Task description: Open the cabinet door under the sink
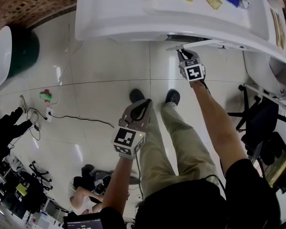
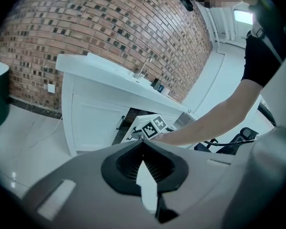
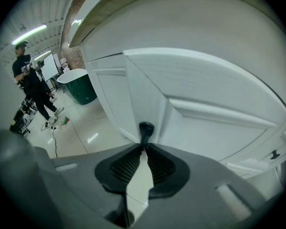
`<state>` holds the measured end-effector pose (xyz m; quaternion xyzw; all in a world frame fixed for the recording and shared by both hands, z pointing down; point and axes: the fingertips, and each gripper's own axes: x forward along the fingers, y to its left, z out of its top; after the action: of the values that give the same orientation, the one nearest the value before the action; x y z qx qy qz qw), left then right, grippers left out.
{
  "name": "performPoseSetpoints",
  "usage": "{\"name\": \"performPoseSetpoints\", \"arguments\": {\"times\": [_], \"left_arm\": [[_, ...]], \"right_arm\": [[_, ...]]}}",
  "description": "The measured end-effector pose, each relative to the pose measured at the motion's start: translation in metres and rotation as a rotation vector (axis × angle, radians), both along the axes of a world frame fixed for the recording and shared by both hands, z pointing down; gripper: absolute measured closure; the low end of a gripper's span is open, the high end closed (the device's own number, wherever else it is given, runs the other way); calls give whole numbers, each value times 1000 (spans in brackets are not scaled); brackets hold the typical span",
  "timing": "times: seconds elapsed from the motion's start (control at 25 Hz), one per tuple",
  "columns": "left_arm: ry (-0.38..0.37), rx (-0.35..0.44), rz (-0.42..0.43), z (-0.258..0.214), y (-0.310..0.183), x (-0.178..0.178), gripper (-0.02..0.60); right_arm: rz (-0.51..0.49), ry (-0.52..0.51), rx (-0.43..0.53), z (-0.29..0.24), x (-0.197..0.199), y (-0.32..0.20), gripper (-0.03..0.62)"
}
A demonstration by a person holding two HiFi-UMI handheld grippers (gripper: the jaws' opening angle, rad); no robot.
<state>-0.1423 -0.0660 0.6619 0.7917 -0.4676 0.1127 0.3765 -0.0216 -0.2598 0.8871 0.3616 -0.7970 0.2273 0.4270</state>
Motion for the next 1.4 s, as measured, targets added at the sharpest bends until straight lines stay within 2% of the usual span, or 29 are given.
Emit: {"name": "performPoseSetpoints", "arguments": {"times": [0.36, 0.64, 0.84, 1.08, 1.4], "left_arm": [[0, -9, 51, -1, 13, 34, 566], [-11, -2, 72, -1, 21, 52, 566], [-17, 3, 86, -2, 23, 66, 566], [-7, -2, 111, -1, 24, 90, 566], [-6, 6, 175, -3, 20, 124, 566]], "right_arm": [[-125, -8, 9, -8, 16, 32, 562], [-142, -8, 11, -8, 40, 61, 560], [-192, 15, 4, -4, 67, 85, 562], [-225, 41, -15, -4, 115, 115, 560], [-141, 131, -57, 1, 223, 132, 565]]}}
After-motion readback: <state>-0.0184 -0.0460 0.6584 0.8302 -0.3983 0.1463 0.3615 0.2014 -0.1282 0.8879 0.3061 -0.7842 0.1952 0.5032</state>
